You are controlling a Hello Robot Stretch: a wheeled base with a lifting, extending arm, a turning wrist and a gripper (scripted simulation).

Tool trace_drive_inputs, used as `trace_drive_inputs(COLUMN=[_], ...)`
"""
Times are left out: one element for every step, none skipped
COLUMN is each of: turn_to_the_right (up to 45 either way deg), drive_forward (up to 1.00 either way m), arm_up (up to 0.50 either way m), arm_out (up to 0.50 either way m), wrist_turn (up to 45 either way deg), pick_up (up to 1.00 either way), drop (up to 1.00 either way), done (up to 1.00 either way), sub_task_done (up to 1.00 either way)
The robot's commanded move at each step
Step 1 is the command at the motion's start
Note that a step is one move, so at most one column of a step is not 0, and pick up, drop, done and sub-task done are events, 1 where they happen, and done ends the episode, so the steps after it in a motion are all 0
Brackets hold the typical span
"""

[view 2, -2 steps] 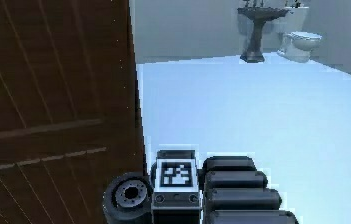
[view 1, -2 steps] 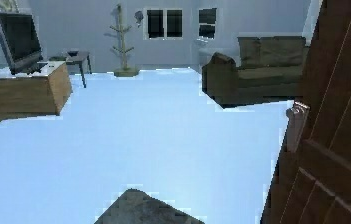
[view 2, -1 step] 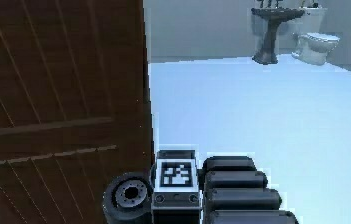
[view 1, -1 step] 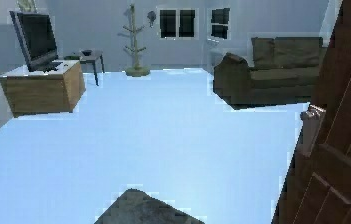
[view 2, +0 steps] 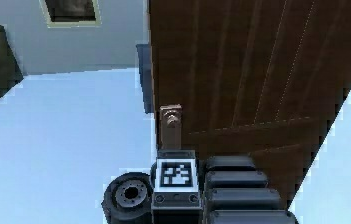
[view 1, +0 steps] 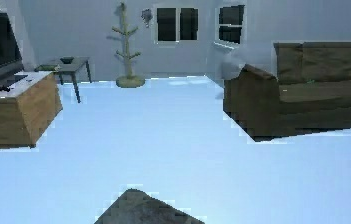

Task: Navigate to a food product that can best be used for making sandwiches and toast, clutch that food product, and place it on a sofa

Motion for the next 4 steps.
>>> trace_drive_inputs(turn_to_the_right=[-18.0,0.0,45.0,24.0], drive_forward=[0.00,0.05,0.00,0.00], arm_up=[0.00,0.00,0.00,0.00], arm_out=[0.00,0.00,0.00,0.00], wrist_turn=[0.0,0.0,0.0,0.0], pick_up=[0.00,0.00,0.00,0.00], drop=[0.00,0.00,0.00,0.00], done=[0.00,0.00,0.00,0.00], sub_task_done=[0.00,0.00,0.00,0.00])
